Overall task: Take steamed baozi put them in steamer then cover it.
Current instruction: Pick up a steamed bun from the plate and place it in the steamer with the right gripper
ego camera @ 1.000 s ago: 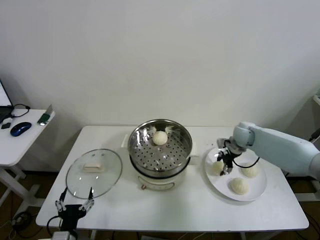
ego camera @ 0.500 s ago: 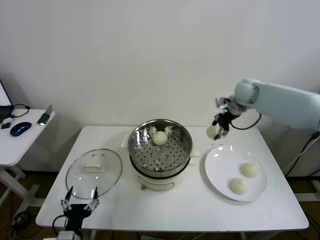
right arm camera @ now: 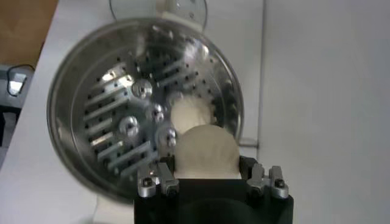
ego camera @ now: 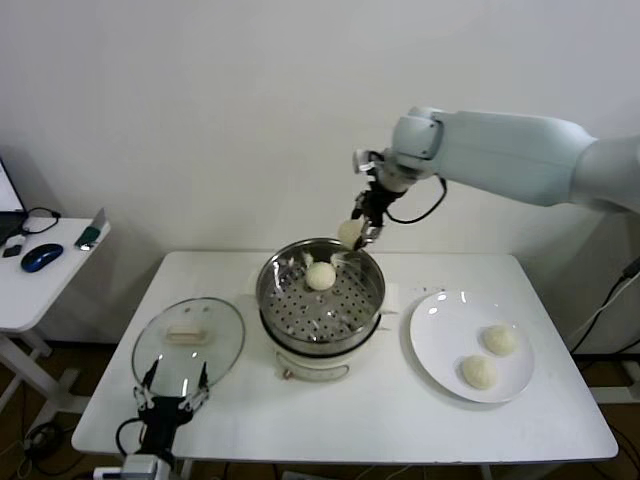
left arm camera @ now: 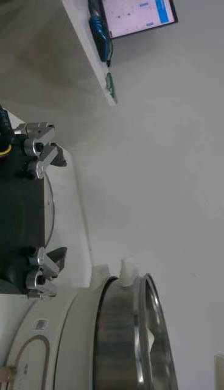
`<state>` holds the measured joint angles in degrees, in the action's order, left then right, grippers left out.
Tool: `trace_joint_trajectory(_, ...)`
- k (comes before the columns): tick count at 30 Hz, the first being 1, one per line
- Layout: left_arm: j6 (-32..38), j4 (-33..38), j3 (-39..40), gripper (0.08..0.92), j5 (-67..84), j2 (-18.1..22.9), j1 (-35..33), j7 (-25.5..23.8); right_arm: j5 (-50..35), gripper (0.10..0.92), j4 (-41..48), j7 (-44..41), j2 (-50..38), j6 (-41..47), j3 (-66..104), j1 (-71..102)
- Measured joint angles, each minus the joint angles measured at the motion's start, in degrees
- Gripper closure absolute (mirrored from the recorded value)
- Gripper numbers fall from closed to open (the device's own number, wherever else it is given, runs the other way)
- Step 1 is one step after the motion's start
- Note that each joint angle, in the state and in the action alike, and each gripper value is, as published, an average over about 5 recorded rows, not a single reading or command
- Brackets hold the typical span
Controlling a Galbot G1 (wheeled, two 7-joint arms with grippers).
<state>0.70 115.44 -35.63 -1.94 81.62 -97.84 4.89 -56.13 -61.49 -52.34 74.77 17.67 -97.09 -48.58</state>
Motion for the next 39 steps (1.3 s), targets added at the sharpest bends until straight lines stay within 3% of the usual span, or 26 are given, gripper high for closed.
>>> trace_joint_trajectory(26,0.5,-2.0,-0.2,0.177,1.2,-2.2,1.0,-0.4,-0.4,0.350,3.9,3.6,11.3,1.6,-0.4,11.2)
trace_joint_trajectory(34,0.5,-2.5,-0.2,0.177,1.3,-2.4,1.3,-0.4,0.5,0.225,3.8,3.5,11.3,1.9,-0.4,11.8)
trace_joint_trajectory(39,0.5,-2.8,-0.2,0.177,1.3,-2.6,1.3,-0.3,0.9,0.203,3.1,3.0,10.6,2.0,-0.1,11.3)
